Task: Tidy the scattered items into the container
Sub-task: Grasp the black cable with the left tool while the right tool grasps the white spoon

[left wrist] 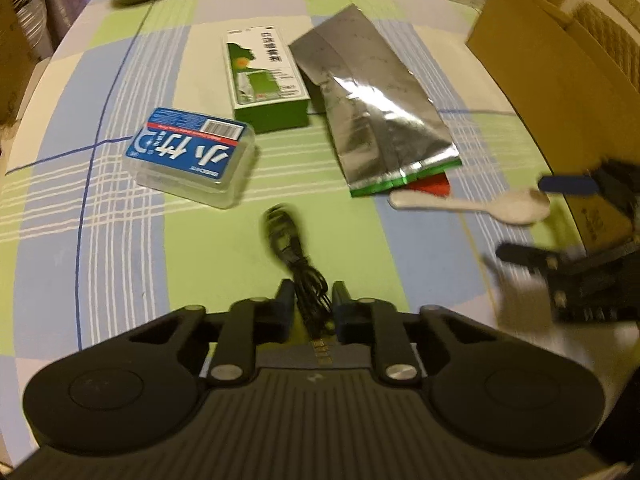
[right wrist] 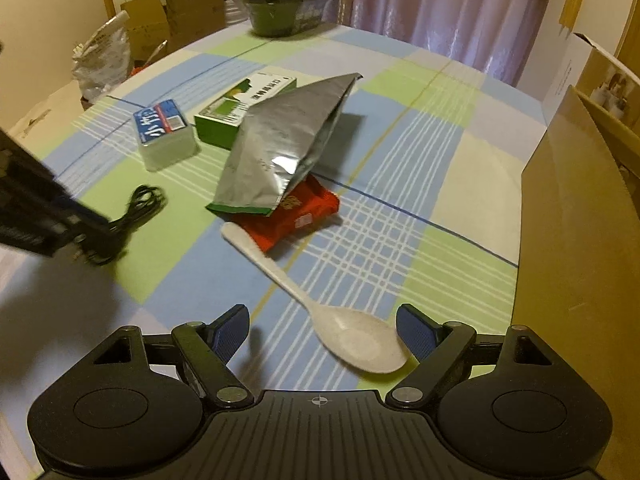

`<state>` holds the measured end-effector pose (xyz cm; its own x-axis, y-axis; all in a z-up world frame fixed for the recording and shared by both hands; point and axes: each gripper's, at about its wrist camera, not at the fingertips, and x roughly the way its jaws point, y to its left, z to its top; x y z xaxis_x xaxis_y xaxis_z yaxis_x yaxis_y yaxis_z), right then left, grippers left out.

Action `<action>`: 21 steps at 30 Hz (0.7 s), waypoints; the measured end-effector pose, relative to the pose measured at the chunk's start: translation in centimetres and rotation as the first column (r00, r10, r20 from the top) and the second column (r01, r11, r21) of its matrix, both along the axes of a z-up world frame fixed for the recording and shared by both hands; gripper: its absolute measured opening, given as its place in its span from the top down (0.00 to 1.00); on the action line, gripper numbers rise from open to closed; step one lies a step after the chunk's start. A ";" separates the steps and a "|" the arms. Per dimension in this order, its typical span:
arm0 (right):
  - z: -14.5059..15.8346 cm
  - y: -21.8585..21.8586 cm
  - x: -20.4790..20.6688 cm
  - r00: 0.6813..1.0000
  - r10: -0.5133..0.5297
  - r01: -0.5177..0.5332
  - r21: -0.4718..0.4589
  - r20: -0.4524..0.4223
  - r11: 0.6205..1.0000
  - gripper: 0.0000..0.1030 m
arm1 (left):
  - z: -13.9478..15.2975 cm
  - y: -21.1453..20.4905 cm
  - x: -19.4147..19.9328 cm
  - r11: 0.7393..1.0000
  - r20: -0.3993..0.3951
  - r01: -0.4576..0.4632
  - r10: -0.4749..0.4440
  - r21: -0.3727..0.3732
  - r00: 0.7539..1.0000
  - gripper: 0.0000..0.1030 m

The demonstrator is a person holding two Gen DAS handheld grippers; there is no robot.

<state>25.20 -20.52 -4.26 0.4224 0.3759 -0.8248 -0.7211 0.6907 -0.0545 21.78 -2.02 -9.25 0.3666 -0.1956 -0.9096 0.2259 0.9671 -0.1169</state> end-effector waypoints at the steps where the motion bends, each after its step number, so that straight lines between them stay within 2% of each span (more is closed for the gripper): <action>1: -0.2 0.0 0.3 1.000 -0.002 0.002 -0.005 -0.004 1.000 0.16 | 0.0 0.0 -0.2 1.000 -0.004 0.011 -0.011 -0.001 1.000 0.88; 4: -0.7 -0.2 0.9 0.999 -0.029 0.029 -0.007 -0.037 1.000 0.16 | 0.1 0.1 -0.9 0.999 -0.016 0.032 -0.032 0.009 0.999 0.88; 5: -0.9 -0.5 0.9 0.998 -0.044 0.044 -0.009 -0.053 0.999 0.21 | 0.2 0.2 -1.1 0.999 -0.018 0.037 -0.036 0.012 0.999 0.88; 6: -0.8 -0.8 0.8 0.996 -0.053 0.053 -0.007 -0.069 0.999 0.38 | 0.2 0.2 -1.3 0.999 -0.019 0.041 -0.041 0.014 0.999 0.88; 11: -0.2 -1.9 -1.3 0.986 -0.059 0.065 0.029 -0.156 0.997 0.56 | 0.5 0.3 -2.2 0.999 -0.021 0.046 -0.046 0.010 0.999 0.88; 14: 0.1 -2.1 -2.8 0.981 -0.047 0.054 0.032 -0.187 0.998 0.55 | 0.6 0.2 -2.4 0.999 -0.021 0.044 -0.043 0.007 0.999 0.88; 19: 0.7 -1.6 -4.1 0.996 0.005 -0.007 -0.017 -0.085 1.000 0.55 | 0.7 0.3 -2.7 0.999 -0.024 0.037 -0.037 0.000 0.999 0.88; 20: 0.6 -1.5 -4.0 0.998 0.007 -0.010 -0.036 -0.061 0.999 0.52 | 0.8 0.4 -2.8 0.999 -0.023 0.036 -0.036 0.000 0.999 0.88; 21: 0.6 -1.3 -3.9 0.999 0.015 -0.017 -0.058 -0.032 0.998 0.42 | 0.8 0.5 -2.8 0.999 -0.021 0.033 -0.033 0.000 0.999 0.87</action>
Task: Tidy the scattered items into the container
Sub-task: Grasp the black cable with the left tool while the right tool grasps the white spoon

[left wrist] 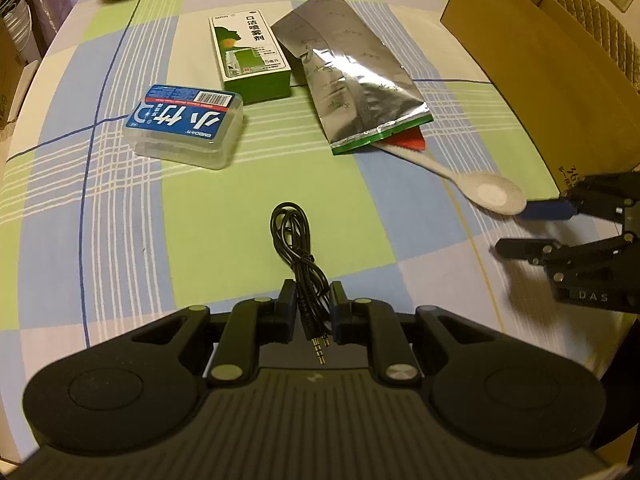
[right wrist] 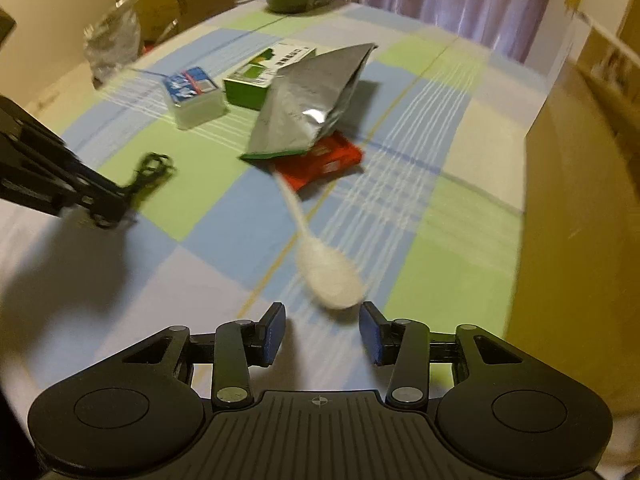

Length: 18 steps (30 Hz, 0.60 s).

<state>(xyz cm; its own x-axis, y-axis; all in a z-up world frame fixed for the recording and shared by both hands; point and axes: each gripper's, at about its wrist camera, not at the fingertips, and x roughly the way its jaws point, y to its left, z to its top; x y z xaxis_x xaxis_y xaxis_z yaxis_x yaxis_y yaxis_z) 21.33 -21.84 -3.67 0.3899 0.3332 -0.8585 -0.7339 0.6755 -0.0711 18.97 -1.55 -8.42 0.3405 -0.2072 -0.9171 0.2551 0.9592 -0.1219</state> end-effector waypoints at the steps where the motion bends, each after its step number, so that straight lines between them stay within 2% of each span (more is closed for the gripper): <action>1: -0.1 0.0 0.1 1.000 0.012 -0.011 -0.010 0.022 1.000 0.36 | 0.0 0.1 0.0 1.000 0.001 -0.004 0.004 -0.001 1.000 0.88; 2: -0.1 0.1 0.2 0.999 0.028 -0.027 -0.015 0.042 1.000 0.32 | 0.1 0.2 -0.1 1.000 0.001 -0.008 0.008 -0.002 1.000 0.87; 5: -0.3 0.7 0.7 0.993 0.096 -0.094 -0.027 0.067 0.995 0.32 | 0.2 0.5 0.0 1.000 0.002 -0.016 0.016 -0.004 1.000 0.87; 11: -1.4 1.7 2.4 0.984 0.177 -0.177 -0.015 0.027 0.984 0.33 | 0.3 0.7 0.3 1.000 0.005 -0.023 0.023 -0.014 1.000 0.87; 13: -1.5 1.8 2.7 0.984 0.179 -0.179 0.004 0.005 0.984 0.51 | 0.4 0.7 0.3 1.000 0.008 -0.022 0.022 -0.019 1.000 0.87; 15: -1.6 1.8 2.7 0.983 0.181 -0.180 0.017 -0.015 0.983 0.63 | 0.4 0.7 0.3 1.000 0.008 -0.023 0.023 -0.022 1.000 0.87; 18: -1.5 1.3 2.1 0.990 0.140 -0.139 0.038 -0.034 0.990 0.65 | 0.3 0.6 0.3 1.000 0.004 -0.022 0.022 -0.018 1.000 0.87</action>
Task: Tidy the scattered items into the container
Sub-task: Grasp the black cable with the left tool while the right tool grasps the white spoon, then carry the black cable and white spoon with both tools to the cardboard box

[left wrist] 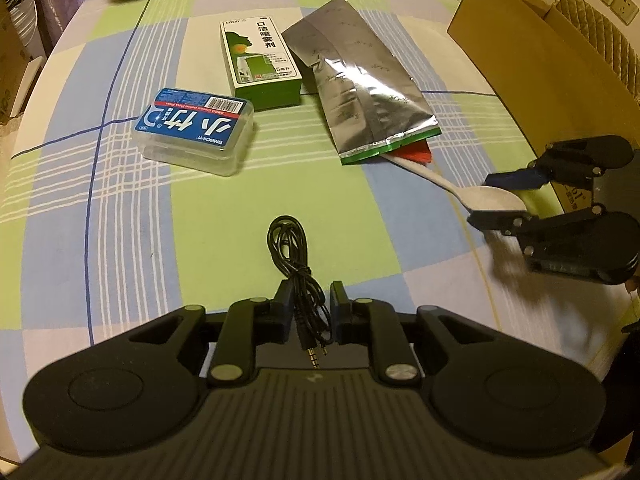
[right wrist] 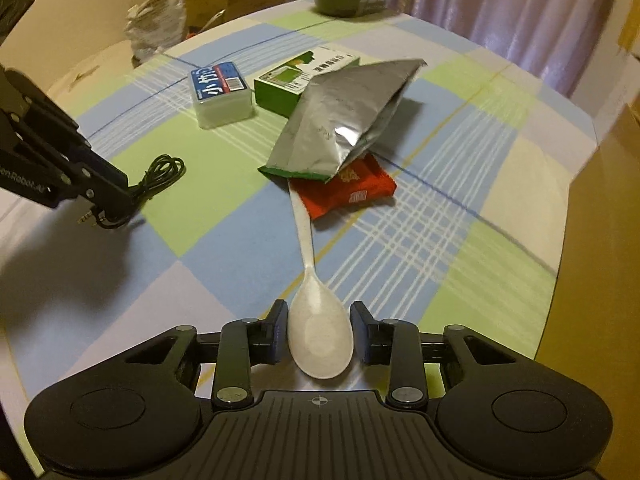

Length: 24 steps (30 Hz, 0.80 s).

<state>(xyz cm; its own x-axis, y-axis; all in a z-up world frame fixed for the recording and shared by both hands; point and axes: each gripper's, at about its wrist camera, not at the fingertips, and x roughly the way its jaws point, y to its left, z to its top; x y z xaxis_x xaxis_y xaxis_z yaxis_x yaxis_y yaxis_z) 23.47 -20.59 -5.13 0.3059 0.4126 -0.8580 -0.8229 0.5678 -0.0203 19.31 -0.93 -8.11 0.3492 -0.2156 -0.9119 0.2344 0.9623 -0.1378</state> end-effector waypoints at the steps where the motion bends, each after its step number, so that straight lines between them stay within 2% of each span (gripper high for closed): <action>1: 0.1 -0.3 -0.4 1.000 -0.017 0.017 0.007 -0.008 1.000 0.65 | 0.0 0.0 0.0 1.000 -0.002 -0.001 0.001 -0.001 1.000 0.83; 8: 0.4 -1.7 -3.5 0.994 -0.085 0.086 0.019 -0.062 0.996 0.64 | -0.3 -0.2 -0.2 1.000 -0.015 -0.017 0.016 -0.022 1.000 0.74; 14: 0.3 -1.0 -4.9 1.000 -0.019 0.019 -0.011 0.001 1.000 0.64 | -0.4 -0.4 -0.2 1.000 -0.015 -0.018 0.017 -0.015 1.000 0.72; 24: 0.1 -1.1 -4.6 1.000 -0.008 0.008 -0.005 0.018 1.000 0.64 | -0.8 0.0 0.6 0.998 -0.011 -0.058 0.058 -0.020 0.998 0.72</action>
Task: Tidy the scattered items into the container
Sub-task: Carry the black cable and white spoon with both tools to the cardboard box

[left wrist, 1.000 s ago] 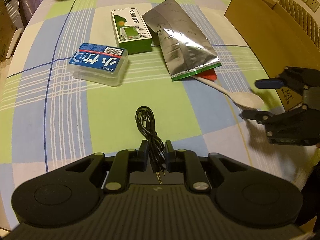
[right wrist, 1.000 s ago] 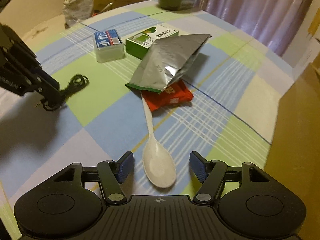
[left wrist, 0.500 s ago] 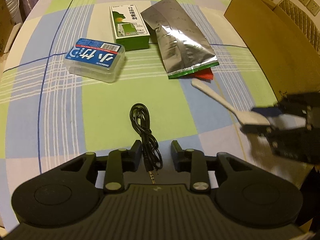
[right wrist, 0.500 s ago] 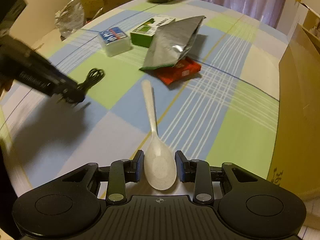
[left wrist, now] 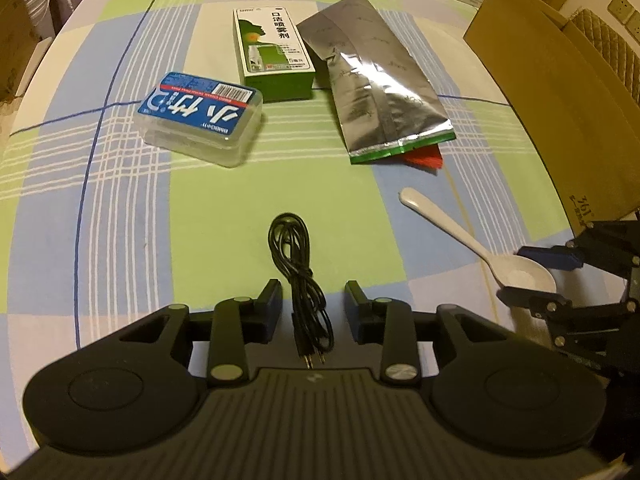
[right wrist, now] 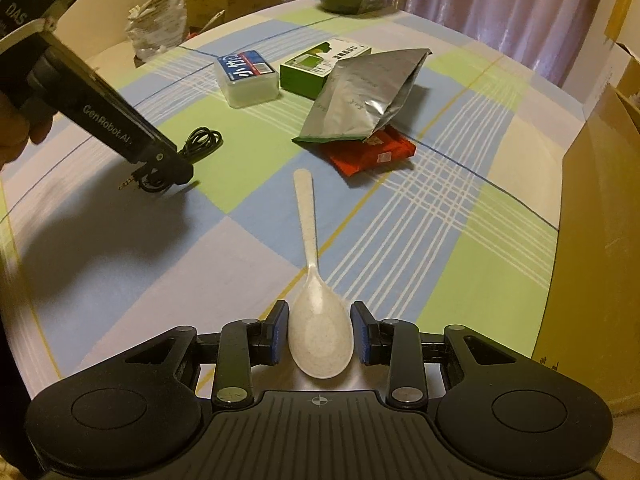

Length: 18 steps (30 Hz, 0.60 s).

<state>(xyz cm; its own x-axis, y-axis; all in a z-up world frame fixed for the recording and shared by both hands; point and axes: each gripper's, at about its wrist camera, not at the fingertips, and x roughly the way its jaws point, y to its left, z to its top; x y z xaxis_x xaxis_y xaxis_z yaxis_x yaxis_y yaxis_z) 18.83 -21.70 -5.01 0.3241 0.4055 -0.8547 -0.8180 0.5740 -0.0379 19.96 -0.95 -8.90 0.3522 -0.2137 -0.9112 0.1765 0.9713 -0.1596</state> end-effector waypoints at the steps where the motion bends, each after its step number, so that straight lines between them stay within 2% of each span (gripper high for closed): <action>1: 0.0 0.0 0.0 1.000 0.005 -0.005 -0.001 0.001 1.000 0.64 | 0.0 -0.1 0.1 1.000 0.000 0.004 -0.004 0.005 1.000 0.72; 2: 0.0 0.1 0.0 1.000 0.009 -0.009 -0.002 0.001 1.000 0.64 | 0.0 -0.1 0.2 1.000 0.000 0.005 -0.005 0.009 1.000 0.73; 4: 0.0 0.2 0.1 1.000 0.018 -0.018 -0.007 0.000 1.000 0.64 | 0.1 -0.2 0.1 1.000 -0.003 0.012 -0.012 0.014 1.000 0.87; 6: 0.0 0.2 0.2 0.999 0.034 -0.034 -0.009 -0.002 0.999 0.62 | 0.2 -0.2 -0.1 1.000 -0.006 0.027 -0.027 0.010 1.000 0.87; 7: 0.0 0.2 0.3 0.999 0.041 -0.042 -0.009 -0.006 0.999 0.55 | 0.2 -0.2 -0.3 0.999 -0.007 0.037 -0.037 0.007 0.999 0.87; 8: -0.1 0.3 0.4 0.999 0.041 -0.041 -0.015 -0.001 0.999 0.39 | 0.2 -0.1 -0.5 0.999 -0.007 0.043 -0.042 0.007 0.999 0.87; 9: -0.1 0.3 0.4 0.999 0.046 -0.046 -0.018 -0.002 0.999 0.38 | 0.2 -0.1 -0.6 0.999 -0.008 0.045 -0.045 0.008 0.999 0.87; 17: -0.3 0.6 1.1 0.995 0.092 -0.093 -0.025 -0.046 0.995 0.40 | -0.1 0.4 -1.5 0.999 -0.016 0.036 -0.036 -0.012 0.999 0.87; 18: -0.3 0.6 1.3 0.994 0.093 -0.094 -0.025 -0.063 0.995 0.56 | -0.1 0.3 -1.5 0.999 -0.017 0.038 -0.039 -0.014 0.999 0.87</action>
<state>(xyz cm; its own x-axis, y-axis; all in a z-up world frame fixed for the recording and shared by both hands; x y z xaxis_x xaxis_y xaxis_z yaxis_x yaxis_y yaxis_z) 20.14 -21.13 -5.30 0.2320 0.4074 -0.8833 -0.8693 0.4944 -0.0003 18.41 -0.61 -8.99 0.3274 -0.2390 -0.9142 0.2107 0.9616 -0.1760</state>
